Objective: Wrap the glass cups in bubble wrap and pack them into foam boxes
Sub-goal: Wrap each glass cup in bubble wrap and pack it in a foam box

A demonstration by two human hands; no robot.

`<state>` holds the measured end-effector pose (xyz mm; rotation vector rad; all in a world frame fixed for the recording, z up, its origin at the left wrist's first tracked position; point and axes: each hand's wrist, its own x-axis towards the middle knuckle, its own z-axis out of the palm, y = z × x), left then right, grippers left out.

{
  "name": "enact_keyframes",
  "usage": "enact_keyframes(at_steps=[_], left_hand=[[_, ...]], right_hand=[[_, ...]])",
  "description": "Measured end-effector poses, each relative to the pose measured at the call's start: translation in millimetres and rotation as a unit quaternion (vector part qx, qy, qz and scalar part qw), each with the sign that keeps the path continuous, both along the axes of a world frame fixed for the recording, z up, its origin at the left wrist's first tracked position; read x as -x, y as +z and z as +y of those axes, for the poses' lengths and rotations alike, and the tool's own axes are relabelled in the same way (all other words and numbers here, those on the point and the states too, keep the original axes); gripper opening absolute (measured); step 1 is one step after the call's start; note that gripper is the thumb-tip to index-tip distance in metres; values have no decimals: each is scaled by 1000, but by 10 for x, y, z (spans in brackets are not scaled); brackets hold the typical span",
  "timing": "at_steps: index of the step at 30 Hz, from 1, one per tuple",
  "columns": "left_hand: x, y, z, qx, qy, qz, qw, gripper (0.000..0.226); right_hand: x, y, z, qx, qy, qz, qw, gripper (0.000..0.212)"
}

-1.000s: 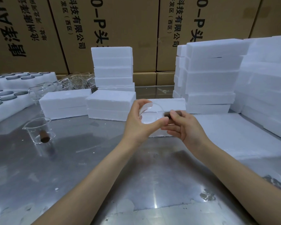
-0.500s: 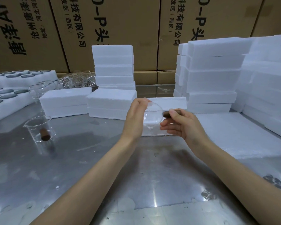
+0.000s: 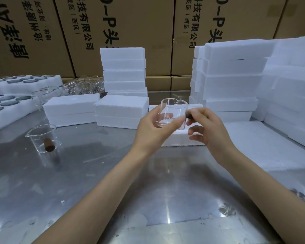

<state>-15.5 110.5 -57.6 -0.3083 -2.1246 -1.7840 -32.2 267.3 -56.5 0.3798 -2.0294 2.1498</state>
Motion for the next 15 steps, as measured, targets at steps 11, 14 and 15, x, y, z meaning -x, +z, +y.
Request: enact_keyframes(at_steps=[11,14,15], left_hand=[[-99,26,67,17,35,12,999,72],[-83,-44,101,-7,43,55,998,48],[-75,-59,109,-20,50,58,997,41]], right_hand=[[-46,-64,-82,-146,-73,91,982,38],[-53,-69,-104,-142,-59,92,984,34],[-50,-73,-105,-141,-57,88,984,33]])
